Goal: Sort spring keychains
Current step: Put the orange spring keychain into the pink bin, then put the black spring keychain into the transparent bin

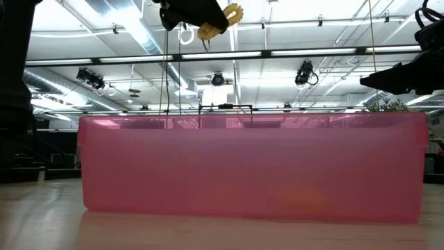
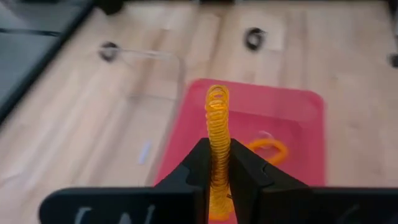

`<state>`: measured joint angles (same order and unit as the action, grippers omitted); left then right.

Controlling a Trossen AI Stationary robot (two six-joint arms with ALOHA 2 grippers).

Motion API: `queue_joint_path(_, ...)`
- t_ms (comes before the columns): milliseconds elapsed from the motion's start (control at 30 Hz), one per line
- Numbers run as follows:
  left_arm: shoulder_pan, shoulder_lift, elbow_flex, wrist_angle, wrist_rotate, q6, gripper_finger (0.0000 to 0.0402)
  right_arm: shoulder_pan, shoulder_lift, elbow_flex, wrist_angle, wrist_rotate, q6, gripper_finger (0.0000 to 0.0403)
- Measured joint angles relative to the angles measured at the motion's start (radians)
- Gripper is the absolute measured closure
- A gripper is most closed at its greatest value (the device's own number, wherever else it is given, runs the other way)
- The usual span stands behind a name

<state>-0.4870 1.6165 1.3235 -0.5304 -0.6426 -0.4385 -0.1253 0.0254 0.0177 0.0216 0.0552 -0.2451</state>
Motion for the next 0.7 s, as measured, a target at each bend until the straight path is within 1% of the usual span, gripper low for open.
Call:
queue_joint_path(67,-0.001,0.0,0.0,0.0,0.035,-0.002,0.0356,0.0,0.0,0.0,0.0,0.0,0.0,0.0149)
queue_joint_path(200,-0.009,0.0,-0.006,0.014,0.036,-0.014,0.0328,0.0,0.0,0.0,0.0,0.0,0.0,0.0149)
queue_joint_path(400,-0.011,0.001,-0.009,0.017,0.037,-0.023,0.0267,0.0,0.0,0.0,0.0,0.0,0.0,0.0149)
queue_joint_path(500,-0.015,0.001,-0.009,0.017,0.041,-0.051,0.0239,0.0,0.0,0.0,0.0,0.0,0.0,0.0149)
queue_joint_path(567,-0.019,0.001,-0.009,0.016,0.08,-0.065,0.0225,0.0,0.0,0.0,0.0,0.0,0.0,0.0149)
queue_joint_path(700,-0.036,0.001,-0.009,0.014,0.207,-0.083,0.0213,0.0,0.0,0.0,0.0,0.0,0.0,0.0149)
